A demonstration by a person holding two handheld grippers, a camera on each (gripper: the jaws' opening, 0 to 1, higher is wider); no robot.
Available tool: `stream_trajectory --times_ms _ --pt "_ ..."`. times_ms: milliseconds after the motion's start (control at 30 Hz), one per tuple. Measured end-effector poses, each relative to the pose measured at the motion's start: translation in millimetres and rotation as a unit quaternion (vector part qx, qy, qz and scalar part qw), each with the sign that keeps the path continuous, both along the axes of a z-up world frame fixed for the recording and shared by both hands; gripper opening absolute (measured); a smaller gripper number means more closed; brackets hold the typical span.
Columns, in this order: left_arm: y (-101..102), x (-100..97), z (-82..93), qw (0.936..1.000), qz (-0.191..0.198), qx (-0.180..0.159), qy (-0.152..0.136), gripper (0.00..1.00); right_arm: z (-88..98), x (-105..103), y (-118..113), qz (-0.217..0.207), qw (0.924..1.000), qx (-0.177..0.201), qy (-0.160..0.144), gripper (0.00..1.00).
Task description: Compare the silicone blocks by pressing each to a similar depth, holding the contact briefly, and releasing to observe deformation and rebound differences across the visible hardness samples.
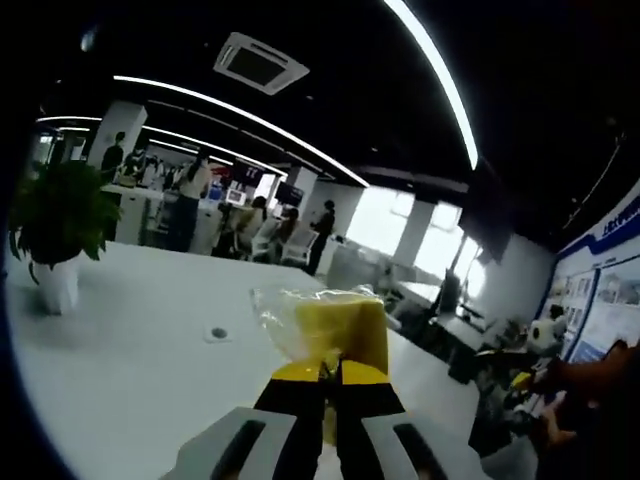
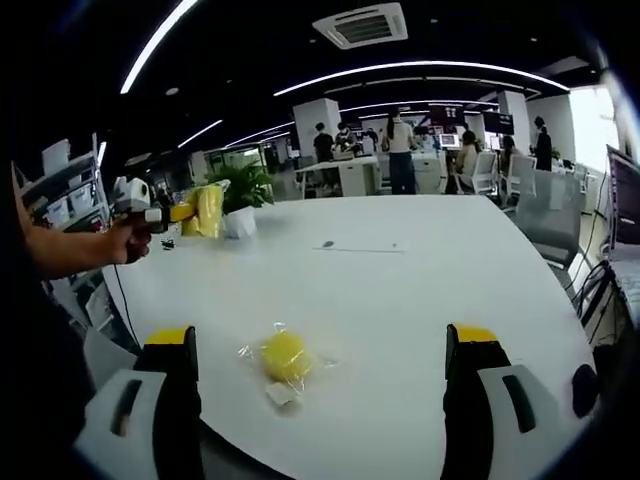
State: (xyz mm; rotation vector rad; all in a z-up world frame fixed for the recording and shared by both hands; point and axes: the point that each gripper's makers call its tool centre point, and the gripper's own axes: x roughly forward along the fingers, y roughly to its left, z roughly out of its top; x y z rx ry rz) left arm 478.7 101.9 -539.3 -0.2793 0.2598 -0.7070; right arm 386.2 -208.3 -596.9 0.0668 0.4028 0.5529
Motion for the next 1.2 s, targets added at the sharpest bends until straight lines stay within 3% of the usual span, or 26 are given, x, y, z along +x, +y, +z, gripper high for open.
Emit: stream_trajectory --times_ms 100,400,733,1000,1200 --pt "0 -0.9 17.9 0.9998 -0.004 -0.004 -0.019 0.00 7.2 4 1 0.005 0.9999 0.005 -0.007 0.96" --pt "2 -7.9 41.8 0.9990 -0.002 0.007 -0.044 0.00 43.2 18 7 0.026 0.9988 0.013 -0.039 0.96" --pt "8 -15.1 74.4 0.9971 0.007 -0.003 -0.076 0.00 66.3 29 6 0.038 0.9976 0.018 -0.055 0.96" --pt "-4 -24.1 99.8 0.9946 -0.013 0.008 -0.102 0.00 88.5 33 20 0.063 0.9952 0.019 -0.072 0.96" --pt "-12 -30.1 106.2 0.9934 -0.023 0.016 -0.111 0.00 104.3 37 27 0.080 0.9937 0.022 -0.075 0.96"
